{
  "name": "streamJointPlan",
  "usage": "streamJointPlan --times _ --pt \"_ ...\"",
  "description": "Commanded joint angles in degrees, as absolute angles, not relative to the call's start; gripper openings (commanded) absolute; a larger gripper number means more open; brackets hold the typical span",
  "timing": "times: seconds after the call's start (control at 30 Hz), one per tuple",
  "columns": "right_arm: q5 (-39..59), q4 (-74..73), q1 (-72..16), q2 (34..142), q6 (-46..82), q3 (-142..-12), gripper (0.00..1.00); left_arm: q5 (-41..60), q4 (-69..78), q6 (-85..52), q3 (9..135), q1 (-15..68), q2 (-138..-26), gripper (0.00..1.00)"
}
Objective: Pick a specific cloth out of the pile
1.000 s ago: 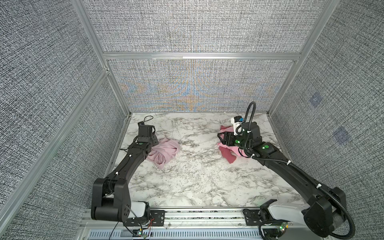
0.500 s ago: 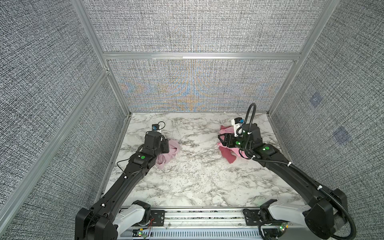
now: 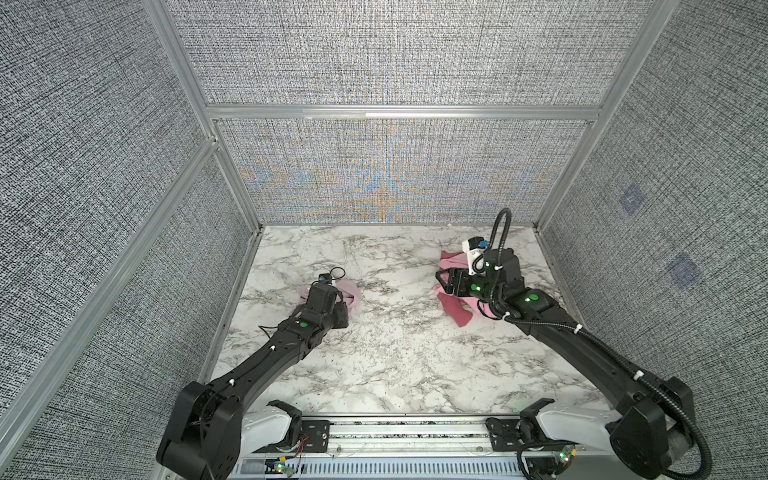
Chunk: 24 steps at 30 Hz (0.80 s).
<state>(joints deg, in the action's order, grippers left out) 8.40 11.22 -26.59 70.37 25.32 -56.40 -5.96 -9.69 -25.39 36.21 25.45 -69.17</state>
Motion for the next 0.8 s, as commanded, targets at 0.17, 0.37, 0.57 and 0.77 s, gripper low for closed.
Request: streamJointPlan --times 0.17,0.37,0.57,0.77 --pt "7.95 10.01 -26.63 70.87 26.01 -56.33 0.72 -11.54 -4.93 -27.94 36.44 24.06 -76.32 0.49" --pt "8.09 10.20 -26.63 72.54 25.80 -57.42 0.72 -9.78 0.83 -26.64 35.85 18.43 -81.67 0.48" --pt "7.83 10.60 -26.63 74.41 25.41 -58.97 0.72 -8.54 5.44 -25.09 38.74 11.02 -87.66 0.48" --pt "7.39 10.49 -26.63 76.49 25.49 -60.35 0.72 -5.64 6.43 -23.24 46.56 5.22 -96.46 0.48"
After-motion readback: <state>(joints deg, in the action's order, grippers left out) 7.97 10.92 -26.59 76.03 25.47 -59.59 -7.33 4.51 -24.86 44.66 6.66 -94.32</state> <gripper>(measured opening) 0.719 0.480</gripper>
